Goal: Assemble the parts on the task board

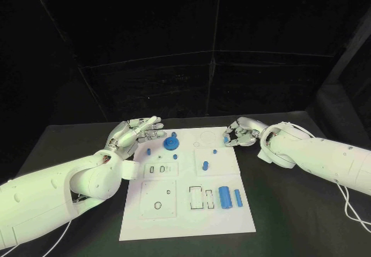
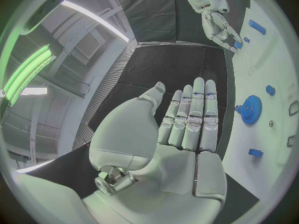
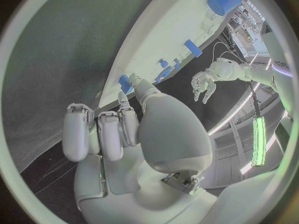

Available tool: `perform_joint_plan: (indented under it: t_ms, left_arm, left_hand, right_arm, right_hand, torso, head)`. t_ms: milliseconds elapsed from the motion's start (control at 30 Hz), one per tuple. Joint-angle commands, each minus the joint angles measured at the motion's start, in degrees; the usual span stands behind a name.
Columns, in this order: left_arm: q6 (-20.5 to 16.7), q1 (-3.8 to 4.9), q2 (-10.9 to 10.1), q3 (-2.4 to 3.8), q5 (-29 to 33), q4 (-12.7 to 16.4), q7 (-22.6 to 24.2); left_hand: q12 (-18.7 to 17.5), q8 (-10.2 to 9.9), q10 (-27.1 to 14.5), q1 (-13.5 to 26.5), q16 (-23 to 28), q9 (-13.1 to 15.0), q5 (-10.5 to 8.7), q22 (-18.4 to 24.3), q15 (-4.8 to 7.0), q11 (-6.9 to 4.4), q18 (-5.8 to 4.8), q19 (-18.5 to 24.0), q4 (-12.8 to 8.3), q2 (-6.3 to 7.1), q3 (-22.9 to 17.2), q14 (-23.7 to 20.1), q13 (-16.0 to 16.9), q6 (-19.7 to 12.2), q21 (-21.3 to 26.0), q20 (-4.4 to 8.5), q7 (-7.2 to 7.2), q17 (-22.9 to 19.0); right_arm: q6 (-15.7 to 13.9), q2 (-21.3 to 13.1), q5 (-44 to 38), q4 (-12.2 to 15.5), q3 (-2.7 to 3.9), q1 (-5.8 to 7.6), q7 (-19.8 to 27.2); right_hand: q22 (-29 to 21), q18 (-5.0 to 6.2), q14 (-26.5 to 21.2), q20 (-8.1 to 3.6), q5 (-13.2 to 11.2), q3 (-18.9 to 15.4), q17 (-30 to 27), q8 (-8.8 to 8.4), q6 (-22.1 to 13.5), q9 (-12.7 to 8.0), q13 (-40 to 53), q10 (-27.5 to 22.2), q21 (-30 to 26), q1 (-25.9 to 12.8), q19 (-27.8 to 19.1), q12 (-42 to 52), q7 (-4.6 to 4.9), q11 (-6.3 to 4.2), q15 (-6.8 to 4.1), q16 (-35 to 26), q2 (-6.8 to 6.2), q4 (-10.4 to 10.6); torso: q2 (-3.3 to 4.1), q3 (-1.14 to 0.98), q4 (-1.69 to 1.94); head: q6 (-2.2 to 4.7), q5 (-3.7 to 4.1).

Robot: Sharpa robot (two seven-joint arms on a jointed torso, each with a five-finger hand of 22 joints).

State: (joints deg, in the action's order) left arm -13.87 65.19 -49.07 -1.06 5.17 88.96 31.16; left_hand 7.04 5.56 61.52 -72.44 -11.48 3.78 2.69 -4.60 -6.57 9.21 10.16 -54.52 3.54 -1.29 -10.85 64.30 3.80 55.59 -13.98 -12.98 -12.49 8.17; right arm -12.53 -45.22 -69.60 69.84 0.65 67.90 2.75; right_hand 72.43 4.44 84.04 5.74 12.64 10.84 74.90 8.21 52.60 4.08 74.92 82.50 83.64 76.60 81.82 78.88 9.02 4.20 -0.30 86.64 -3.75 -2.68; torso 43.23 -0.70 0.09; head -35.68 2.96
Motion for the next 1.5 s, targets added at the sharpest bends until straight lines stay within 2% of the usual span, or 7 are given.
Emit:
perform_joint_plan:
  t_ms: [33, 633, 867, 1067, 1267, 1367, 1500]
  left_arm:
    - [0.8, 0.06, 0.0, 0.03, -0.1, 0.0, 0.3]
    - [0.8, 0.06, 0.0, 0.03, -0.1, -0.1, 0.3]
    - [0.8, 0.06, 0.0, 0.03, -0.1, -0.1, 0.3]
    - [0.8, 0.06, -0.1, 0.03, -0.1, 0.0, 0.3]
    - [0.8, 0.07, -0.4, 0.03, -0.1, 0.1, 0.3]
    - [0.8, 0.08, -0.5, 0.03, -0.1, 0.0, 0.3]
    - [0.8, 0.1, -0.3, 0.03, -0.1, -0.5, 0.3]
  left_hand:
    - [-0.3, -0.2, 0.4, 0.3, 0.3, -0.1, 0.13, 0.1, -0.02, 0.1, 0.35, -0.3, -0.2, 0.07, 0.0, 0.3, -0.1, 0.2, 0.2, -0.08, -0.21, 0.1]
    - [-0.3, -0.2, 0.4, 0.3, 0.3, -0.1, 0.13, 0.1, -0.02, 0.1, 0.35, -0.3, -0.2, 0.07, 0.0, 0.3, -0.1, 0.2, 0.2, -0.08, -0.21, 0.1]
    - [-0.3, -0.2, 0.4, 0.3, 0.3, -0.1, 0.13, 0.1, -0.02, 0.1, 0.35, -0.3, -0.2, 0.07, 0.0, 0.3, -0.1, 0.2, 0.2, -0.08, -0.21, 0.1]
    - [-0.4, -0.3, 0.4, 0.3, 0.4, -0.1, 0.13, 0.2, -0.04, 0.13, 0.36, -0.3, -0.3, 0.05, 0.0, 0.3, -0.1, 0.2, 0.3, -0.09, -0.25, 0.1]
    - [-0.4, -0.3, 0.4, 0.3, 0.4, -0.1, 0.13, 0.2, -0.04, 0.13, 0.36, -0.3, -0.3, 0.05, 0.0, 0.3, -0.1, 0.2, 0.3, -0.09, -0.25, 0.1]
    - [-0.4, -0.3, 0.4, 0.3, 0.4, 0.0, 0.13, 0.2, -0.04, 0.13, 0.36, -0.4, -0.3, 0.04, 0.0, 0.3, -0.1, 0.3, 0.3, -0.1, -0.25, 0.1]
    - [-0.4, -0.3, 0.4, 0.3, 0.4, 0.0, 0.13, 0.2, -0.04, 0.13, 0.36, -0.4, -0.4, 0.03, 0.0, 0.3, -0.1, 0.3, 0.3, -0.1, -0.24, 0.1]
  right_arm:
    - [1.1, 0.1, -0.4, 0.0, 0.02, 0.08, -0.7]
    - [0.4, 0.4, -0.4, -0.1, 0.02, 0.08, -0.8]
    - [-1.8, 0.4, -0.4, -0.1, 0.02, 0.07, 0.1]
    - [-5.8, 0.2, 0.0, 0.6, 0.03, 0.07, 1.0]
    - [-9.8, -1.5, 2.1, 4.6, 0.07, 0.13, 0.5]
    - [-10.9, -2.2, 2.5, 7.8, 0.09, 0.23, -1.5]
    - [-11.3, -1.6, 2.3, 12.1, 0.11, 0.41, -5.8]
  right_hand:
    - [0.0, -0.85, 4.4, 0.02, -0.3, 0.0, 7.8, 0.39, 0.6, 0.1, 3.6, -0.1, -0.2, -0.1, -0.2, 0.4, -0.01, -0.3, -0.1, 0.2, 0.55, -0.4]
    - [0.1, -0.87, 4.5, -0.73, -0.4, 0.7, 8.0, 2.0, 5.4, 0.2, 4.1, 0.3, -0.1, -0.8, -0.1, 0.7, -1.36, -1.42, -1.0, 0.2, 2.08, -0.4]
    - [0.3, -0.92, 4.5, -1.17, -0.9, 1.7, 8.3, 2.3, 6.8, 0.2, 4.3, 0.5, 0.0, -0.5, 0.1, 0.9, -1.89, -1.91, -1.44, 0.3, 3.05, -0.6]
    - [0.2, -0.91, 4.6, -1.49, -1.7, 3.1, 8.4, 2.29, 7.5, 0.1, 4.3, 0.5, -0.1, 0.0, 0.1, 0.8, -2.19, -2.21, -1.74, 0.4, 4.25, -0.9]
    - [0.3, -0.92, 4.6, -1.63, -1.4, 3.9, 8.6, 2.09, 7.6, 0.0, 4.4, 0.6, -0.1, 0.2, 0.2, 0.9, -2.2, -2.26, -1.83, 0.5, 4.63, -1.2]
    - [0.4, -0.95, 4.6, -1.65, -1.5, 4.3, 8.5, 1.86, 7.5, -0.1, 4.4, 0.6, 0.0, 0.0, 0.2, 0.9, -2.11, -2.2, -1.81, 0.4, 4.74, -1.2]
    - [0.2, -0.94, 4.6, -1.63, -2.0, 4.5, 8.4, 1.61, 7.3, -0.2, 4.2, 0.5, -0.1, -0.4, 0.2, 0.7, -2.02, -2.12, -1.75, 0.4, 4.83, -1.0]
  torso:
    - [0.0, 0.0, 0.11]
    - [0.0, -0.04, 0.04]
    - [0.02, -0.03, 0.01]
    - [-0.04, -0.04, -0.06]
    - [-0.17, 0.12, -0.09]
    - [-0.29, 0.19, -0.22]
    - [-0.68, 0.4, -0.29]
  head:
    - [0.01, -0.01]
    - [-0.18, 0.02]
    - [-0.25, 0.03]
    - [-0.19, -0.01]
    - [-0.1, 0.08]
    - [-0.09, -0.27]
    - [-0.51, -0.41]
